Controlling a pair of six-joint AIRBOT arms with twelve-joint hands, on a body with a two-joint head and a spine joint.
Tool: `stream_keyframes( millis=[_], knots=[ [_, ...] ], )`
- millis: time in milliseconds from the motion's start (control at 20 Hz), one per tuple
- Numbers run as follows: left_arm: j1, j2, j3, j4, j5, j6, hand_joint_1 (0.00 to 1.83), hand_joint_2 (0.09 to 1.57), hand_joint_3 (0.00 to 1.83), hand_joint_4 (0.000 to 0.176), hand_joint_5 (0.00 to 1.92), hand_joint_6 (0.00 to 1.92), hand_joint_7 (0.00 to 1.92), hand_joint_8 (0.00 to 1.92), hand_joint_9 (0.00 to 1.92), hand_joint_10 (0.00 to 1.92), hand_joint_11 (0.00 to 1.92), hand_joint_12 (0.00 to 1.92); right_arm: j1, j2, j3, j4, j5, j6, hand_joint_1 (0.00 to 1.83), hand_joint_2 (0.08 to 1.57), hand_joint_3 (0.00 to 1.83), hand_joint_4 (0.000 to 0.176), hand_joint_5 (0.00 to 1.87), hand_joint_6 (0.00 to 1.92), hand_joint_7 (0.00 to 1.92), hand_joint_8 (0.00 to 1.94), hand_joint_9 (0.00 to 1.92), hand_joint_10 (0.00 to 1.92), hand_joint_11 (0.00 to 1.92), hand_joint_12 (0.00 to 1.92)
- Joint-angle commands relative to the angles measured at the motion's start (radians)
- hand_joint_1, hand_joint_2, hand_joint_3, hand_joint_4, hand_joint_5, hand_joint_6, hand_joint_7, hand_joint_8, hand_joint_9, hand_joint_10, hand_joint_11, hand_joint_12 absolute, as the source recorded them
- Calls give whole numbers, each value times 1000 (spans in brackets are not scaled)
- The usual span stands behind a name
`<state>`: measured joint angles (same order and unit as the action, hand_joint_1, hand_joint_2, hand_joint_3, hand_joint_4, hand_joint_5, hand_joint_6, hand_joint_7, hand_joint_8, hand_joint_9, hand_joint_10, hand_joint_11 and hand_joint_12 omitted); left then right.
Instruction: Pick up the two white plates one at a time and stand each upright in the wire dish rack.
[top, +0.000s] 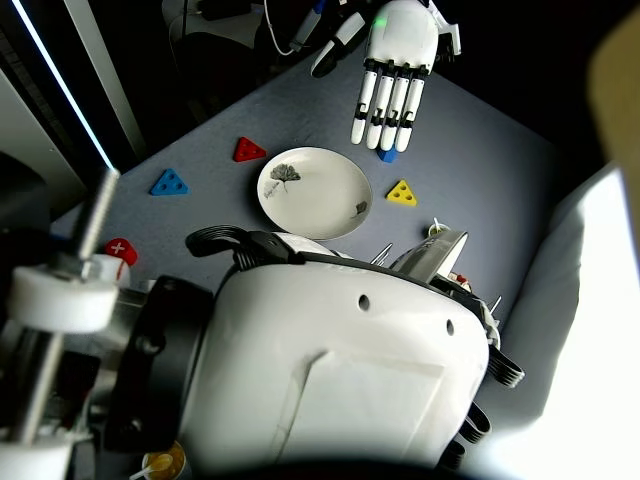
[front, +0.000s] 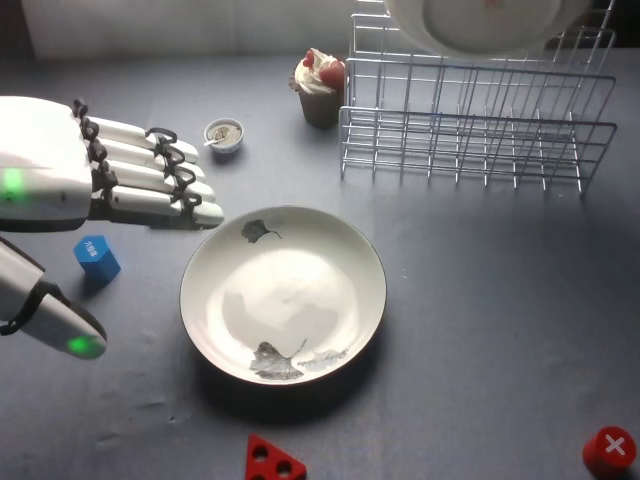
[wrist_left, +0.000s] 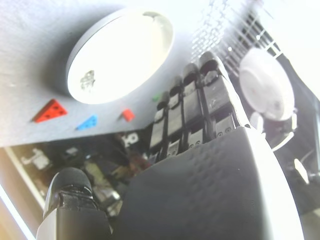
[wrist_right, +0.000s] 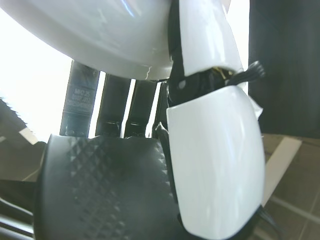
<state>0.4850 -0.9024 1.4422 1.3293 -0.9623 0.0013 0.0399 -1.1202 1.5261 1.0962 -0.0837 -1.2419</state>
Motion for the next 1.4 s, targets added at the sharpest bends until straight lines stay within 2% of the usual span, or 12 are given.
stream_keyframes(
  millis=[0, 100, 150, 300, 500, 650, 900, 1000, 1200, 1250, 1300, 1350],
  knots=[
    [-5, -2, 6, -73, -67, -1, 15, 1007, 7, 0, 83, 0, 141, 0, 139, 0, 127, 0, 5, 4, 11, 40, 67, 16, 1497, 1053, 0, 0, 950, 998, 1060, 608, 1140, 663, 993, 1331],
    [-4, -2, 11, -73, -94, -1, 0, 991, 0, 0, 88, 3, 162, 7, 157, 6, 149, 10, -13, -12, 34, 77, 49, 16, 1498, 1049, 0, 0, 961, 963, 1086, 557, 1149, 670, 998, 1326],
    [-2, -5, 13, -73, -102, -1, 0, 989, 0, 0, 92, 4, 162, 6, 159, 6, 170, 19, -18, -17, 43, 85, 48, 16, 1495, 1062, 5, 0, 948, 981, 998, 696, 1117, 735, 971, 1363],
    [6, -12, 17, -60, -127, -1, 27, 988, 0, 0, 115, 11, 187, 12, 178, 10, 178, 20, -27, -26, 59, 99, 48, 16, 1498, 1058, 0, 0, 911, 981, 1089, 558, 1166, 685, 958, 1396],
    [17, -15, 16, -56, -159, -1, 30, 990, 0, 0, 129, 6, 201, 6, 201, 10, 191, 23, -59, -47, 93, 115, 44, 16, 1497, 1062, 0, 0, 909, 952, 1053, 648, 1156, 706, 952, 1419],
    [25, -19, 14, -61, -173, -1, 11, 992, 1, 0, 130, 6, 188, 4, 189, 4, 186, 19, -83, -68, 133, 162, 18, 16, 1499, 1051, 0, 0, 934, 917, 1104, 575, 1171, 665, 966, 1394],
    [35, -20, 14, -68, -195, -1, 3, 997, 2, 0, 113, 1, 176, 4, 173, 3, 177, 13, -99, -91, 164, 172, -8, 16, 1500, 1038, 0, 0, 1005, 884, 1133, 455, 1174, 653, 994, 1329],
    [54, -26, 14, -80, -189, -1, 22, 992, 0, 0, 115, 1, 165, 0, 148, 0, 160, 5, -109, -101, 176, 194, -20, 16, 1497, 1063, 1, 0, 886, 1036, 1074, 580, 1113, 755, 983, 1360],
    [69, -35, 2, -93, -176, -1, 7, 993, 0, 0, 126, 4, 177, 4, 166, 5, 156, 7, -124, -108, 180, 204, -22, 16, 1499, 1041, 0, 0, 958, 945, 1193, 359, 1143, 698, 1000, 1334],
    [69, -35, -1, -90, -173, -1, 1, 988, 0, 0, 127, 4, 179, 4, 171, 7, 157, 8, -130, -111, 183, 213, -25, 16, 1497, 1041, 0, 0, 980, 909, 1235, 252, 1137, 713, 1007, 1359],
    [68, -37, -6, -72, -160, -1, 0, 984, 0, 0, 122, 2, 173, 1, 165, 3, 151, 5, -140, -116, 189, 222, -31, 16, 1501, 1031, 0, 0, 1006, 869, 1228, 288, 1182, 630, 1022, 1304],
    [68, -39, -9, -61, -153, -1, 0, 982, 0, 0, 119, 0, 171, 0, 161, 2, 147, 3, -145, -116, 191, 227, -32, 16, 1499, 1028, 0, 0, 1008, 859, 1227, 279, 1179, 636, 1044, 1301]
  ],
)
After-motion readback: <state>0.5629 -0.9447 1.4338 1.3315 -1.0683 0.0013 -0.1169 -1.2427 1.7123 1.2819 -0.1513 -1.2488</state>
